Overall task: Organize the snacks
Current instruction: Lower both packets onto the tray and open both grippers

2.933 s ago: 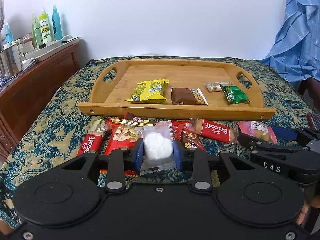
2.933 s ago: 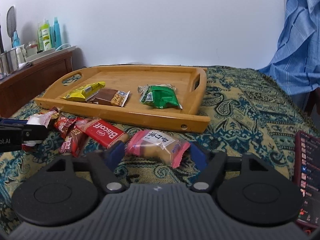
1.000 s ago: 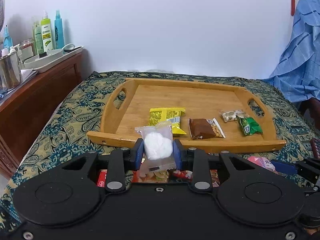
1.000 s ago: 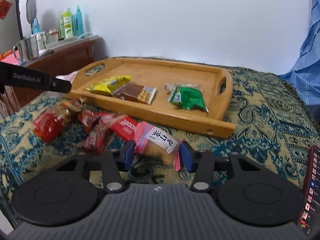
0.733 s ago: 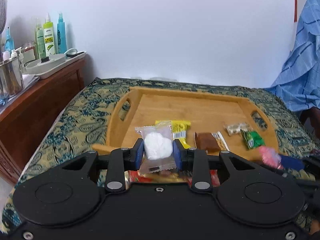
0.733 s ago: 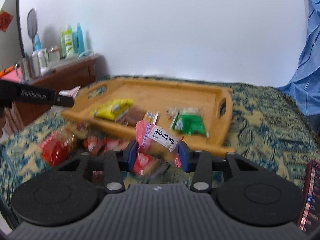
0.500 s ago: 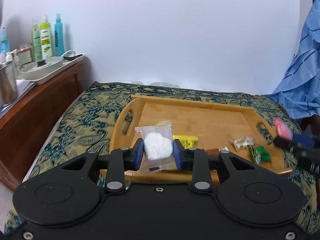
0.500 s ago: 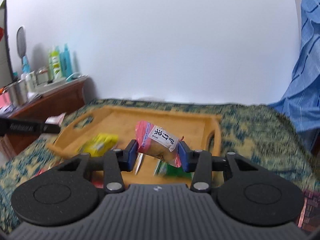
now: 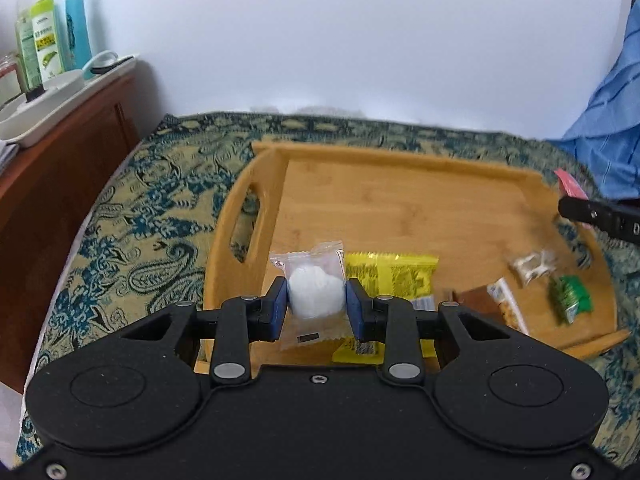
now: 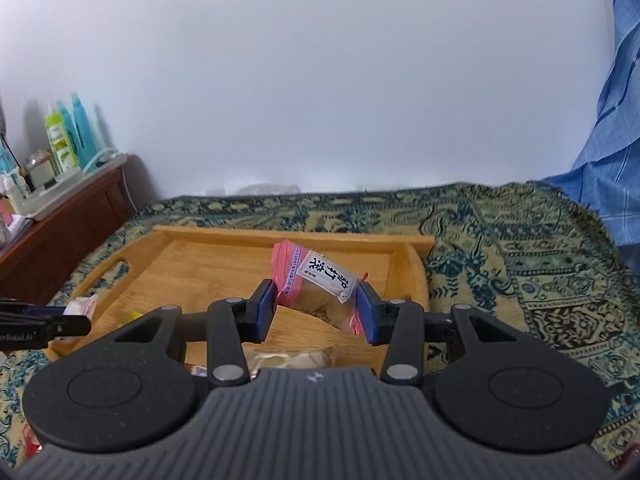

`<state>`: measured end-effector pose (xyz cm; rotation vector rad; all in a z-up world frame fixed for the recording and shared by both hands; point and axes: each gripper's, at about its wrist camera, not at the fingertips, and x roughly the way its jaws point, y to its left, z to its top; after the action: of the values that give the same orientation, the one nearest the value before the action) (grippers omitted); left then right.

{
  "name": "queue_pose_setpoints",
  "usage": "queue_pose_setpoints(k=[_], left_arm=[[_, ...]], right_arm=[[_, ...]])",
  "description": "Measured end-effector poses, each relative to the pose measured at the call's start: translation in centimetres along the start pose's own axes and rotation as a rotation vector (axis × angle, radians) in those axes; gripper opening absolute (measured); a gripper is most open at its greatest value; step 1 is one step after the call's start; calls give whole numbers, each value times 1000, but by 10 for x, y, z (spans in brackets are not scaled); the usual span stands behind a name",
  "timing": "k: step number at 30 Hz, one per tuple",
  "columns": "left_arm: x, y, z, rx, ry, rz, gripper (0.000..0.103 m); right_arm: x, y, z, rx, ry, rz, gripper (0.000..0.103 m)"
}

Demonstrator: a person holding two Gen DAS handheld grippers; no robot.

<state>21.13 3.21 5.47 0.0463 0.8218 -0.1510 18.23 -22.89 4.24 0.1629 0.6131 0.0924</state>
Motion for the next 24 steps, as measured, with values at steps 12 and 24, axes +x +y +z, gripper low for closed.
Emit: queue_pose_setpoints(k=[12,24], left_arm=[[13,-5,-11,44,49,-10,30],[15,-5,-13,39,48,-19,30]], right_arm=[[33,-2,-7,-11,94,-1,47],[42,-2,-10,-29,122,-33,48]])
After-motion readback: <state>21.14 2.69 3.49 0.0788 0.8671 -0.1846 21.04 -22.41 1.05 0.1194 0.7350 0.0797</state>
